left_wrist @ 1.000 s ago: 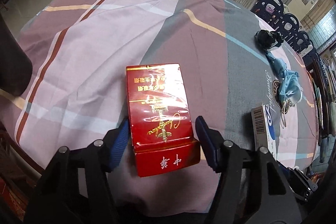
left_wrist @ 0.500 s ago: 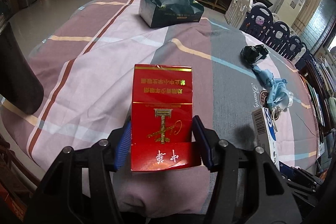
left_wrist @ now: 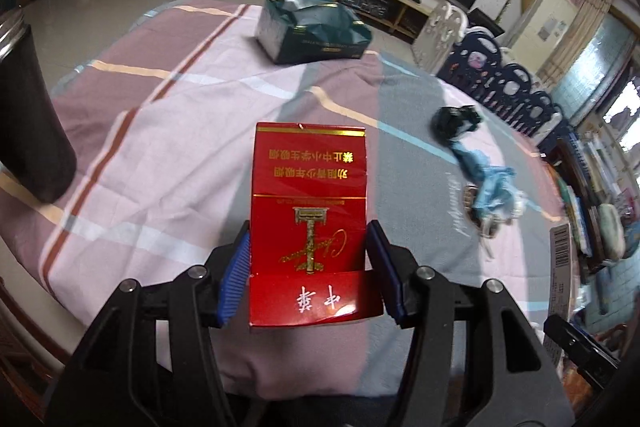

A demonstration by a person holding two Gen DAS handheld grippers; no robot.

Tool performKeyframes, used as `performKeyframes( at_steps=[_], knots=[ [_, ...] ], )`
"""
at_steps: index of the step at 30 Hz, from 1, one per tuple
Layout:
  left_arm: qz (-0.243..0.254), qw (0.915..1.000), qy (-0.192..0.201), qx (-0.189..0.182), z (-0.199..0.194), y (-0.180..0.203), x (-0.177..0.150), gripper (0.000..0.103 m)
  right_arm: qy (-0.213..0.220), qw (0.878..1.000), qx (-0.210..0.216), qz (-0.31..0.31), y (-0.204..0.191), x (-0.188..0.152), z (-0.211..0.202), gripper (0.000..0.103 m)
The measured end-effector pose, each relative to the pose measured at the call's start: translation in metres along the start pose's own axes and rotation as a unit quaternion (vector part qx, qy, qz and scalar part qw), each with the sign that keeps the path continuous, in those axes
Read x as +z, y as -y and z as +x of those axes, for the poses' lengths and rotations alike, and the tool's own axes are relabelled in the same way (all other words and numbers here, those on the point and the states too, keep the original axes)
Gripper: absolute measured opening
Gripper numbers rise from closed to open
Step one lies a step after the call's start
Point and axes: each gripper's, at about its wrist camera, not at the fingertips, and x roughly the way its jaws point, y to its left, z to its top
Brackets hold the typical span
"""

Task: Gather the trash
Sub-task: 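Lift both boxes off the table and carry them over the white basket, then open both tools to drop the medicine box and red box into the basket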

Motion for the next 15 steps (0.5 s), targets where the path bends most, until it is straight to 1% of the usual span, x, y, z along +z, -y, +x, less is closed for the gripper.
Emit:
performKeyframes(
  at_steps=[2,4,7,9,10,12,15],
  knots=[
    [0.021,0.9997,0.008,-0.008,-0.011,0.016,-0.004,0.057,0.007,1.0,-0.018,0.002,0.018,-0.004,-0.016,0.045],
    [0.049,0.9984,0.018,-0.021,-0.023,0.036,-0.009,0.057,0.014,0.999,-0.044,0.006,0.042,-0.011,-0.035,0.045],
    [0.079,0.9945,0.017,-0.066,-0.039,0.065,-0.02,0.057,0.007,0.997,-0.07,0.028,0.082,-0.034,-0.057,0.045],
    [0.1,0.9905,0.006,-0.094,-0.043,0.085,-0.032,0.057,-0.008,0.994,-0.1,0.035,0.109,-0.057,-0.063,0.045],
    [0.109,0.9877,-0.005,-0.112,-0.044,0.095,-0.039,0.057,-0.022,0.992,-0.115,0.045,0.123,-0.07,-0.062,0.045],
    [0.123,0.9816,-0.032,-0.143,-0.042,0.112,-0.054,0.057,-0.058,0.987,-0.13,0.08,0.147,-0.091,-0.055,0.045],
    [0.148,0.9709,-0.073,-0.174,-0.039,0.138,-0.08,0.057,-0.099,0.98,-0.108,0.135,0.171,-0.117,-0.04,0.046]
  ],
)
